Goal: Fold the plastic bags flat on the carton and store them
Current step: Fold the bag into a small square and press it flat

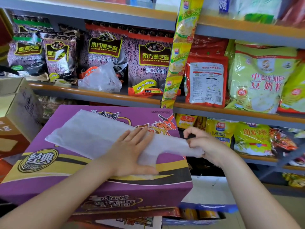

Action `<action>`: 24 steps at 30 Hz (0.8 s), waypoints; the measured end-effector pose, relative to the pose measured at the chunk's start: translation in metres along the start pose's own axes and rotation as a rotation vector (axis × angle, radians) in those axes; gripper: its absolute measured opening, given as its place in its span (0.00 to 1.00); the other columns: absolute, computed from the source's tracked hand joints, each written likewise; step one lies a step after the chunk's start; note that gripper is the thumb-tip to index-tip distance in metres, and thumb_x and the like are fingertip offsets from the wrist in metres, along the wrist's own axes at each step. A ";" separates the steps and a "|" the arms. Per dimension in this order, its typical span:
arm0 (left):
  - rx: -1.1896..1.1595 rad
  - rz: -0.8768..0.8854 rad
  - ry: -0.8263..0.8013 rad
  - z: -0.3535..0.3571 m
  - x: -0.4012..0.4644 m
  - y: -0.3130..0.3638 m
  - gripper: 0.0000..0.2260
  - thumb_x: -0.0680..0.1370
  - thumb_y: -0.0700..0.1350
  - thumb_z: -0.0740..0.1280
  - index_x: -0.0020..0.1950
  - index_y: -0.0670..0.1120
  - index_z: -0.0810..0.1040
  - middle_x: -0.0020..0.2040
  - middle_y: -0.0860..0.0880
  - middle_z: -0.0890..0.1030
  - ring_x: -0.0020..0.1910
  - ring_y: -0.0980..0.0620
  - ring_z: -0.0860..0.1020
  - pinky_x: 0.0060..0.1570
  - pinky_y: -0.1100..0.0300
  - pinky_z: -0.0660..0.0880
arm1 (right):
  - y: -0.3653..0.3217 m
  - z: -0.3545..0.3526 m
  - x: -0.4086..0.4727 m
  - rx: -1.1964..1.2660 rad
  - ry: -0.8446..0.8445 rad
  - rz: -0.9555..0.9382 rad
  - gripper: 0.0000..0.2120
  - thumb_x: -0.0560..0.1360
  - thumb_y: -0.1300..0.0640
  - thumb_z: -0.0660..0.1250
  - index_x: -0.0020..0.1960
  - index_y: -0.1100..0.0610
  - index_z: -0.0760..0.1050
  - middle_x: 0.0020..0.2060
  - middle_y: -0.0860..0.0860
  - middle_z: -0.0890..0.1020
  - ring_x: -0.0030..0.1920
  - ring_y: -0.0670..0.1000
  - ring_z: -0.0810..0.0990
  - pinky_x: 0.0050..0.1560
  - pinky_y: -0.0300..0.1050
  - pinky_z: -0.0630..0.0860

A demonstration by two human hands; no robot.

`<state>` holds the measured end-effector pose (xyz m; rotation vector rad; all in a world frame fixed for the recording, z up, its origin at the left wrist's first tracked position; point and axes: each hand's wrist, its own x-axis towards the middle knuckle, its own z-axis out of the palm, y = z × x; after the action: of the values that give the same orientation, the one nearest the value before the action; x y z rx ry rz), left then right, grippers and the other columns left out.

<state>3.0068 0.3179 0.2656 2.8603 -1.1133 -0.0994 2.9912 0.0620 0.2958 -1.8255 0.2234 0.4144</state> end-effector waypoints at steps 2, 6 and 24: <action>-0.039 0.053 -0.016 -0.004 -0.010 -0.012 0.47 0.59 0.80 0.34 0.72 0.55 0.36 0.74 0.53 0.35 0.73 0.55 0.36 0.73 0.54 0.40 | -0.011 0.006 -0.004 0.143 -0.150 -0.063 0.14 0.60 0.68 0.58 0.37 0.52 0.75 0.30 0.53 0.68 0.27 0.49 0.62 0.23 0.36 0.56; -0.227 0.093 0.042 -0.016 -0.041 -0.010 0.48 0.63 0.79 0.47 0.74 0.53 0.40 0.74 0.56 0.42 0.73 0.62 0.43 0.72 0.63 0.45 | -0.033 0.020 -0.004 0.232 -0.354 -0.172 0.18 0.58 0.68 0.55 0.36 0.54 0.80 0.26 0.52 0.74 0.21 0.46 0.68 0.19 0.32 0.62; -1.265 -0.537 0.340 0.001 -0.114 -0.003 0.34 0.65 0.12 0.44 0.22 0.44 0.79 0.21 0.51 0.77 0.42 0.53 0.83 0.41 0.68 0.76 | -0.020 0.104 -0.054 -0.606 -0.358 -0.644 0.43 0.68 0.74 0.56 0.70 0.34 0.55 0.73 0.35 0.55 0.73 0.34 0.50 0.70 0.28 0.51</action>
<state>2.9245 0.3975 0.2685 1.7988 -0.0493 -0.2265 2.9312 0.1638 0.3089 -2.2283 -0.8000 0.3570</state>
